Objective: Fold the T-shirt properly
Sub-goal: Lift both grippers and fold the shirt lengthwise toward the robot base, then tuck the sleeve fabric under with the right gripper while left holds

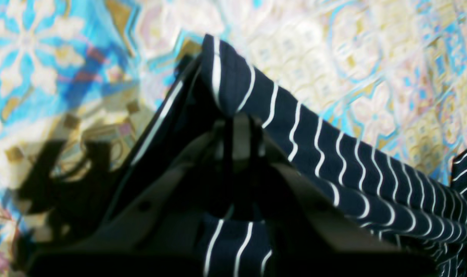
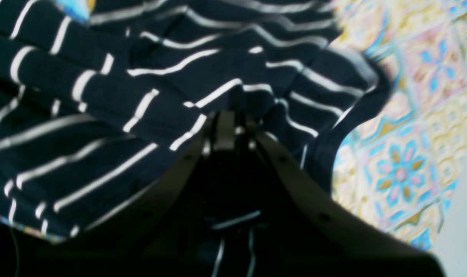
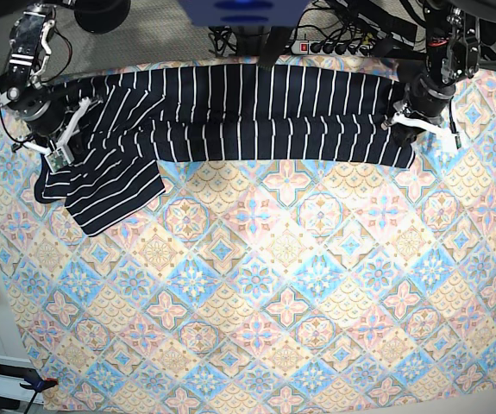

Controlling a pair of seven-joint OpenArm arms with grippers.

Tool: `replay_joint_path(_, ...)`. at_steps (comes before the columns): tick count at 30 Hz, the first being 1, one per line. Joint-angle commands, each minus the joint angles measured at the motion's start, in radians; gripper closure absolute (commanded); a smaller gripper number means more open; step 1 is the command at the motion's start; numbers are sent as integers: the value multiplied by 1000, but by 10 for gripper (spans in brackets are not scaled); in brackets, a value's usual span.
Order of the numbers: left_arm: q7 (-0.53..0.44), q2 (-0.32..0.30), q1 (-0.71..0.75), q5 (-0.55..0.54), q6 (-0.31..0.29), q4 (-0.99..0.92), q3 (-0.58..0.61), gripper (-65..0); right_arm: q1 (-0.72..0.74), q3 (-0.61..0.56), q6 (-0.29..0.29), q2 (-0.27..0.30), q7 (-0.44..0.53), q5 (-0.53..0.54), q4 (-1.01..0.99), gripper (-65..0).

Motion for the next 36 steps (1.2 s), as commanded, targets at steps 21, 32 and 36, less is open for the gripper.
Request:
replay_joint_path(21, -17, -14, -4, 0, -1, -87, 21, -235, 0, 152, -13, -32, 75, 6, 31, -121)
replay_joint_path(32, -17, -13, -34, -2, -1, -93, 26, -215, 217, 77, -13, -23, 63, 2, -12, -212)
replay_joint_path(36, -17, -11, -34, -2, -1, -93, 26, -217, 338, -5, -13, 35, 18, 2, -171, -262)
